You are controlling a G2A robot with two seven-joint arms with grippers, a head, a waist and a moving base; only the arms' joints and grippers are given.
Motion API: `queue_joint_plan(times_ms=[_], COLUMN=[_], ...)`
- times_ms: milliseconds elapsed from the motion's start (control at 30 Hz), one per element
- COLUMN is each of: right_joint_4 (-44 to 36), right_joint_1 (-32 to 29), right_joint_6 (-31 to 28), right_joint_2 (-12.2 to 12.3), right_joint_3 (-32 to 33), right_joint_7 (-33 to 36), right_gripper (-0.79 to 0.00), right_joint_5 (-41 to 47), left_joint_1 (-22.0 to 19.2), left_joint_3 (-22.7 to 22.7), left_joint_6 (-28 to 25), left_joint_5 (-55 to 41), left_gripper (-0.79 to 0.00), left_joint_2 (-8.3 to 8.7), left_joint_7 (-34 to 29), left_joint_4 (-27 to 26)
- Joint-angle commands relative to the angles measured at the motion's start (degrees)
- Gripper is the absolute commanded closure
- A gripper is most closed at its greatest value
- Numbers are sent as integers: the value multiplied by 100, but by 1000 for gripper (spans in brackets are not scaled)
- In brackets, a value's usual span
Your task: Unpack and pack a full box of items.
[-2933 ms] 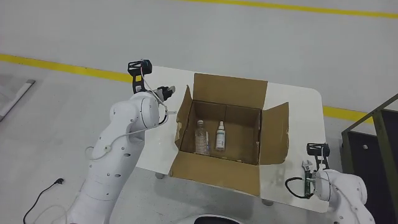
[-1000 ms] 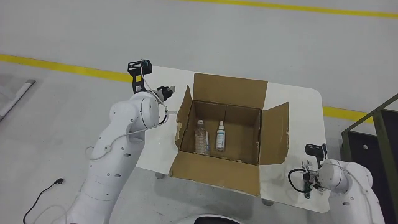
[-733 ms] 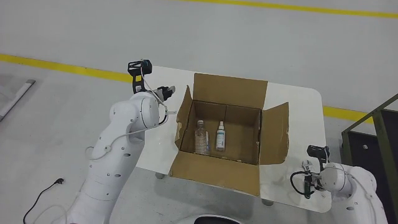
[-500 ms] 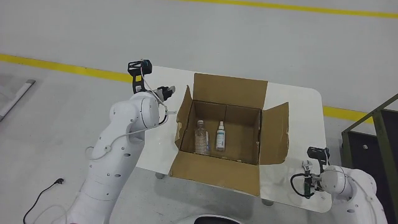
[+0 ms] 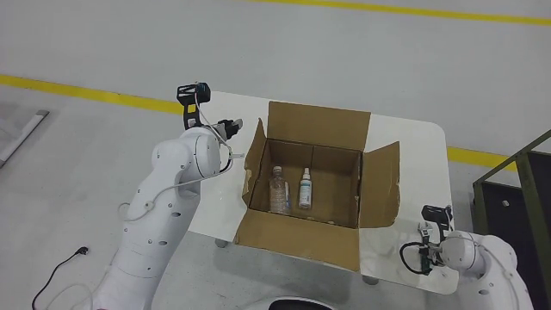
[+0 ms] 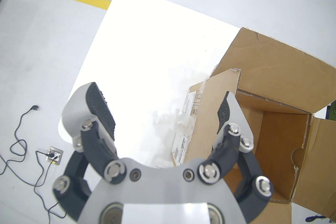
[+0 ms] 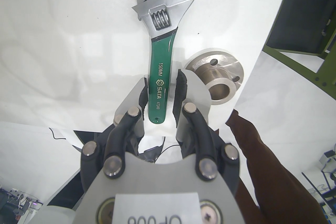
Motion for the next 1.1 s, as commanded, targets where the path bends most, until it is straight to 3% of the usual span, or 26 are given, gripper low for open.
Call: queue_joint_plan(times_ms=[0,233,300,367,733,1067], right_joint_4=[22,98,102,95,-345,-1585], right_joint_1=[7,37,42,41,33,276], right_joint_6=[5,33,47,55,51,34], right_joint_2=[6,28,35,42,83,160], right_joint_3=[-12,-59,-66,-71,87,1271], right_joint_7=[-17,-52,-66,-74,37,-66], right_gripper=[-271,-234,-92,0,0,0], right_joint_5=[7,14,17,21,455,2522], left_joint_1=[0,0,0,0,0,0], left_joint_3=[0,0,0,0,0,0], left_joint_6=[0,0,0,0,0,0], left_joint_5=[0,0,0,0,0,0], left_gripper=[-785,-785,-785,-785,-785,-785], left_joint_2=[0,0,0,0,0,0], left_joint_7=[0,0,0,0,0,0], left_joint_4=[0,0,0,0,0,0])
